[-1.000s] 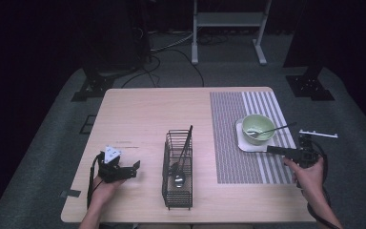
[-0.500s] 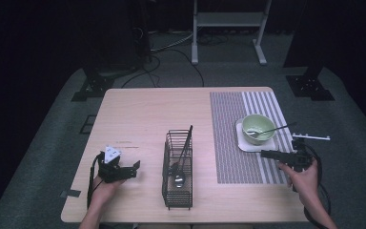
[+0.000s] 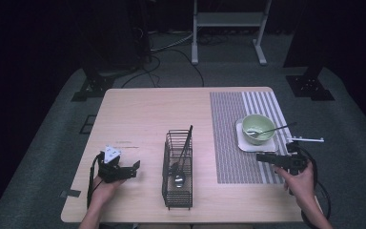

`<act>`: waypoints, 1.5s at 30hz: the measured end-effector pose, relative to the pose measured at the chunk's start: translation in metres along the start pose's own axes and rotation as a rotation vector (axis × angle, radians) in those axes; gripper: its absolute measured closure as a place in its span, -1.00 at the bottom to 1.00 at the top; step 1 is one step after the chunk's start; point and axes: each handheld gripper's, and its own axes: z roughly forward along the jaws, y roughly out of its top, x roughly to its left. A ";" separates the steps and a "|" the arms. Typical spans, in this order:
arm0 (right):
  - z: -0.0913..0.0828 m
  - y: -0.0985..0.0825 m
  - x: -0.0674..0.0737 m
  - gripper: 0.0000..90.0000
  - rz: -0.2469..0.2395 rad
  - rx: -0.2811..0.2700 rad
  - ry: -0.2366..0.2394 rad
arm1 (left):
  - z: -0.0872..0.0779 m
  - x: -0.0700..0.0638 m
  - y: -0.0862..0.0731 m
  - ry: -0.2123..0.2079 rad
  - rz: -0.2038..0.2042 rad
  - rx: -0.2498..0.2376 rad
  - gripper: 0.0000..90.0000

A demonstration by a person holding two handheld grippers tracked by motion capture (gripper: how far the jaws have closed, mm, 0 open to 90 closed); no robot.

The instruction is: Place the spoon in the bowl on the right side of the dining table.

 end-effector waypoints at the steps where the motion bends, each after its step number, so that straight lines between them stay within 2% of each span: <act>1: 0.000 0.000 0.001 -0.08 -0.001 0.002 0.001 | 0.000 0.000 0.000 0.001 0.001 0.001 -1.00; 45: 0.020 -0.024 0.045 -0.13 -0.130 0.080 0.048 | 0.000 0.000 0.000 -0.002 0.002 0.001 -1.00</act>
